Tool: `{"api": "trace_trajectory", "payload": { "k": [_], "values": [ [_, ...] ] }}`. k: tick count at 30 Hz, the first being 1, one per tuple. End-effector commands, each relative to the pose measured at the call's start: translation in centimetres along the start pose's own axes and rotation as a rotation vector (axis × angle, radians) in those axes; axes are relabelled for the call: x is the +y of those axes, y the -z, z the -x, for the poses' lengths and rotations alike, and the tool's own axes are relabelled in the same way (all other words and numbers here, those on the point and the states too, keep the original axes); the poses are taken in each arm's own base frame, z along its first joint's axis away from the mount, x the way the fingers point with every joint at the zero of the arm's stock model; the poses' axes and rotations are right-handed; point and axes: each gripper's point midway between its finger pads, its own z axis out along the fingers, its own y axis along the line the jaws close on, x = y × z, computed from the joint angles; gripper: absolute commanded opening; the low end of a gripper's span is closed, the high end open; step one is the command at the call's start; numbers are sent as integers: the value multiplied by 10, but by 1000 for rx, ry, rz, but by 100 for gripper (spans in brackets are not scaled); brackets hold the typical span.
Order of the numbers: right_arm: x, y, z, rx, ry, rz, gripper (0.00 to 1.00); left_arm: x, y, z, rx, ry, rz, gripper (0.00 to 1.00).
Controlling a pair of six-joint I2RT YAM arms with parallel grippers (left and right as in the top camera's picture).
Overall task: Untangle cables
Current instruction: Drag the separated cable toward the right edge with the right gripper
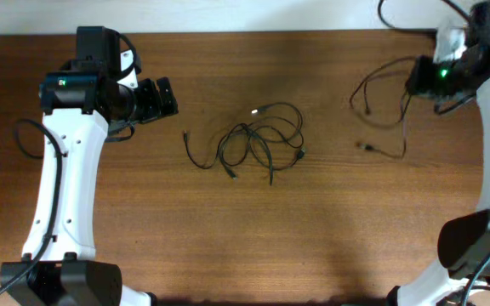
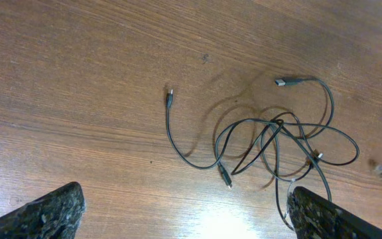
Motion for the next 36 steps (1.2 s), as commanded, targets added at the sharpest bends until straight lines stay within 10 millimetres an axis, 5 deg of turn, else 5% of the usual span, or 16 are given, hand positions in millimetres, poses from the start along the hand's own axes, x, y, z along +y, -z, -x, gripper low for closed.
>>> {"api": "trace_trajectory", "payload": {
  "k": [1,4,9,17,21,27,36],
  "values": [
    [-24,21,36,-158,-8,-67,4,1,1,3,-9,3,3,99],
    [-66,32,52,-240,-132,-197,4,0,1,3,-9,3,3,99],
    [-119,38,47,-248,-229,-305,4,1,1,3,-9,3,3,99],
    [-188,6,-10,-47,-379,-390,4,1,1,3,-9,3,3,99],
    [-211,-23,-50,75,-436,-411,4,1,1,3,-9,3,3,99],
    [-234,-43,-98,196,-483,-478,4,1,1,3,-9,3,3,99],
    [-245,-60,-131,242,-522,-481,4,1,1,3,-9,3,3,99]
  ]
}}
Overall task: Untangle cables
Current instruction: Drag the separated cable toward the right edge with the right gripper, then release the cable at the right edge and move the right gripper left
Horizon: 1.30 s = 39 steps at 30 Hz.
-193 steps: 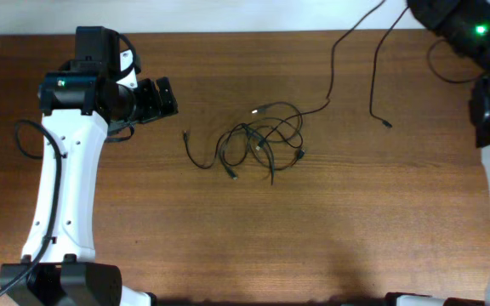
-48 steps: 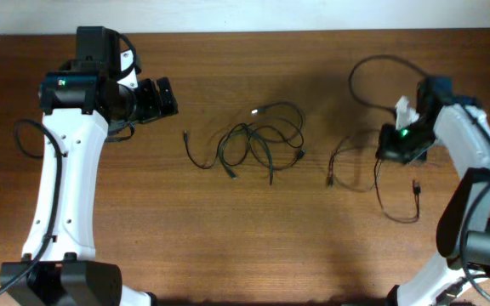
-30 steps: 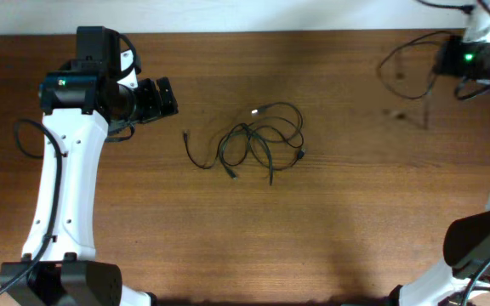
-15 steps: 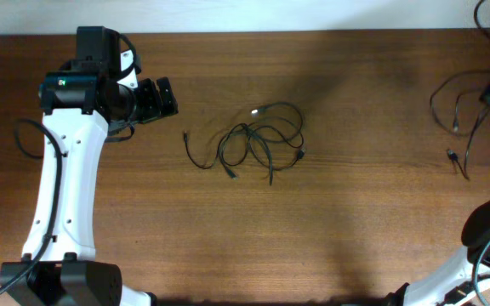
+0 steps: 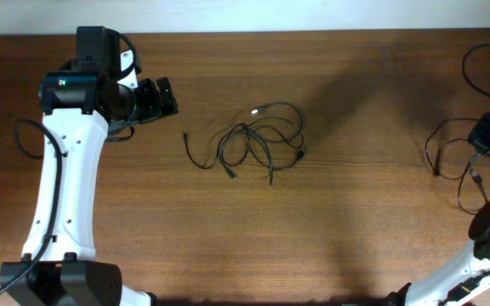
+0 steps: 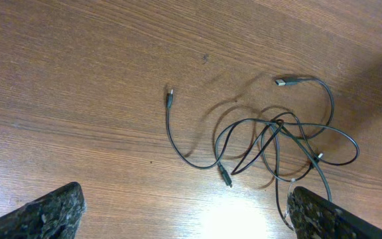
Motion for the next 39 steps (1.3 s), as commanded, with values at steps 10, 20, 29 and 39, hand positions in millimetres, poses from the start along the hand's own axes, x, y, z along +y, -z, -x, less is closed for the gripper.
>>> {"api": "trace_trajectory", "payload": {
  "k": [10,20,29,39],
  "values": [
    [-9,-15,-10,25,-27,-14,97,1,1,3,-9,3,3,99],
    [-27,-14,-7,7,-49,-121,99,0,1,3,-9,2,3,99],
    [-54,-10,5,-68,-141,-275,98,1,1,3,-9,3,3,99],
    [51,-4,40,-188,66,323,98,1,1,3,-9,3,3,99]
  ]
}}
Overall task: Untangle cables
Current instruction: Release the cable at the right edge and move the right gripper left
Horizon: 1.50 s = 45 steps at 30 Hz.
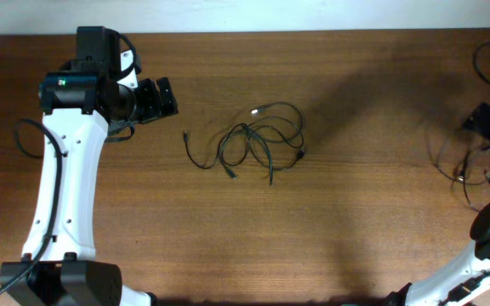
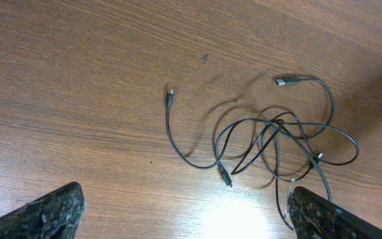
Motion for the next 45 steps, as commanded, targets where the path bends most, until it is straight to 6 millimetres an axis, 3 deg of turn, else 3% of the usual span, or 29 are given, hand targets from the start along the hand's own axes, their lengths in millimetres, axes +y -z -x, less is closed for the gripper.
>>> {"api": "trace_trajectory", "payload": {
  "k": [1,4,5,7,10,15,21,23,25,26,28,31,32,33,36,40,41,45],
  "values": [
    [37,2,-1,1,89,220,98,1,1,3,-8,3,3,99],
    [21,-1,0,-6,148,134,99,1,1,3,-8,3,3,99],
    [-11,-2,1,-7,84,-52,99,1,1,3,-8,3,3,99],
    [-51,5,-1,-10,-1,-289,99,1,1,3,-8,3,3,99],
    [-105,32,-5,-56,-154,-639,99,0,1,3,-8,3,3,99],
    [-113,41,0,-91,-183,-689,99,0,1,3,-8,3,3,99],
    [-86,43,18,-118,-205,-505,98,1,1,3,-8,3,3,99],
    [-62,43,27,-118,-188,-360,98,0,1,3,-8,3,3,99],
    [-11,40,31,-86,-123,-65,99,1,1,3,-8,3,3,99],
    [11,40,28,-62,-100,61,100,0,1,3,-8,3,3,99],
    [33,41,18,-10,-90,187,94,1,1,3,-8,3,3,99],
    [37,41,-4,85,-99,203,46,0,1,3,-8,3,3,99],
    [39,42,-14,123,-99,197,20,1,1,3,-8,3,3,99],
    [39,42,-21,148,-99,193,4,1,1,3,-8,3,3,99],
    [48,44,-46,243,-88,185,4,1,1,3,-8,3,3,99],
    [75,50,-71,330,-37,208,5,1,1,3,-8,3,3,99],
    [84,51,-79,355,-13,209,21,0,1,3,-8,3,3,99],
    [118,59,-108,422,161,233,63,0,1,3,-8,3,3,99]
  ]
}}
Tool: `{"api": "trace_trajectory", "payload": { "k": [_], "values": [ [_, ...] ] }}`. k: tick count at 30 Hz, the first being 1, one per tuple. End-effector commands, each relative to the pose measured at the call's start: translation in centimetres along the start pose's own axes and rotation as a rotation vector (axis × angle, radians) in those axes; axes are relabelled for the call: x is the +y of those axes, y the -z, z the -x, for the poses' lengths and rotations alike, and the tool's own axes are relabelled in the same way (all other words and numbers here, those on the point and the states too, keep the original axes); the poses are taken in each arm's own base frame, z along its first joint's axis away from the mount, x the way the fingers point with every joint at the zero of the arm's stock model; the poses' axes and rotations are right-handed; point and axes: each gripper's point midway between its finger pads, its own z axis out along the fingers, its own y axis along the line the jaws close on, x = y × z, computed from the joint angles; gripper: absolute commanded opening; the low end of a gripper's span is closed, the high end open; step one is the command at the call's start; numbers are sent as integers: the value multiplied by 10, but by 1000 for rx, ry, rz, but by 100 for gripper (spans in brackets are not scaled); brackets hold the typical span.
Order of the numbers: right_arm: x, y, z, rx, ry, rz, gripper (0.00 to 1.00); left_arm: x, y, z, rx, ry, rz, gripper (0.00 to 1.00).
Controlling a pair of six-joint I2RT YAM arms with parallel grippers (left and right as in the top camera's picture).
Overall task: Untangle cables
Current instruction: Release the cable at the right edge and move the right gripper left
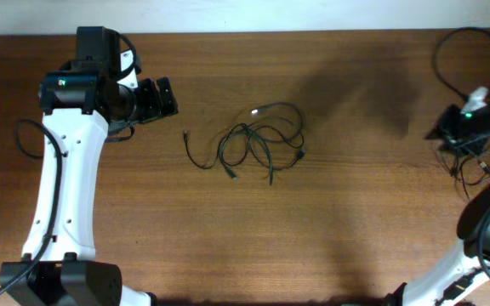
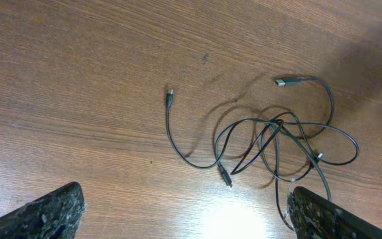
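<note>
A tangle of thin black cables (image 1: 258, 140) lies mid-table, with loose plug ends sticking out to the left and below. The left wrist view shows the same tangle (image 2: 277, 143) ahead and to the right of my fingers. My left gripper (image 1: 170, 98) hangs open to the left of the tangle (image 2: 184, 222), its fingers wide apart with nothing between them. My right gripper (image 1: 443, 132) is at the far right edge. A separate black cable (image 1: 469, 166) is bunched just below and right of it. The overhead view does not show whether the right jaws hold that cable.
The brown wooden table (image 1: 330, 229) ends at a white wall along the back. The left arm's white links (image 1: 58, 195) run down the left side. The right arm's own wiring (image 1: 449, 42) loops above the back right corner.
My right gripper has moved left, from the very edge of the view to slightly further in. The separate cable stays bunched at the right edge. The left arm and the tangle have not moved.
At first my right gripper was at the back right with one black cable spread out under it, apart from the tangle. Then gripper and cable were at the far right edge. They have stayed near there since, while my left gripper hung open and still.
</note>
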Motion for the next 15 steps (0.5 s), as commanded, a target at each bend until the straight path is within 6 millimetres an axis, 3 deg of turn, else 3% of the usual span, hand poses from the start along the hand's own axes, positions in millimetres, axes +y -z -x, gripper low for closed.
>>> {"api": "trace_trajectory", "payload": {
  "k": [1,15],
  "values": [
    [41,0,-22,38,162,15,68,1,1,3,-8,3,4,99],
    [164,-36,-112,150,513,10,76,1,1,3,-8,3,3,99]
  ]
}}
